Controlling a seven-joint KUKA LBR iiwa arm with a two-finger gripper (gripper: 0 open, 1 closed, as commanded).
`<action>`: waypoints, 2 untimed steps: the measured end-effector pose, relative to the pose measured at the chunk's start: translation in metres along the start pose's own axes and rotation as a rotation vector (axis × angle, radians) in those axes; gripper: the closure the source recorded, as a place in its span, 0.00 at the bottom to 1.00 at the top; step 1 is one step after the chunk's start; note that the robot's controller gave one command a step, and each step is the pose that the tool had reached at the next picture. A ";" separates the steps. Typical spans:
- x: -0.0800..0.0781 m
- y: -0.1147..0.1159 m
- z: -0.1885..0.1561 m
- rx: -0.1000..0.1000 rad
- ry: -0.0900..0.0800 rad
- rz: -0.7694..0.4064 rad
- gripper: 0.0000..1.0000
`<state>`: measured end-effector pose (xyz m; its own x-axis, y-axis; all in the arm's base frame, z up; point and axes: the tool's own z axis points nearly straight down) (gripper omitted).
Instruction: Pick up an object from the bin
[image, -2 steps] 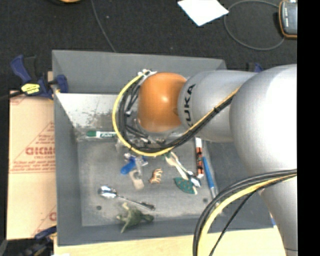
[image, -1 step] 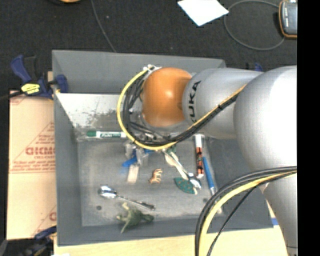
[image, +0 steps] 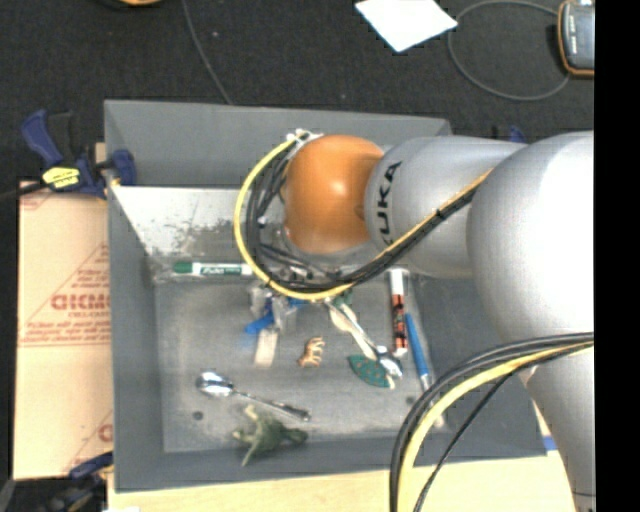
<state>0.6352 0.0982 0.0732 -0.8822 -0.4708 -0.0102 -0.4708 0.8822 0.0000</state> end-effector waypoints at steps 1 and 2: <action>0.000 0.000 -0.010 -0.001 -0.004 0.003 1.00; -0.001 0.000 -0.015 0.000 -0.009 0.005 1.00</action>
Offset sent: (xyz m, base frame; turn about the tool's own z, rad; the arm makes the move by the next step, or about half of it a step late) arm -0.0005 0.0002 0.0159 0.0019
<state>0.6361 0.0984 0.0879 -0.8846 -0.4660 -0.0194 -0.4661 0.8847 0.0001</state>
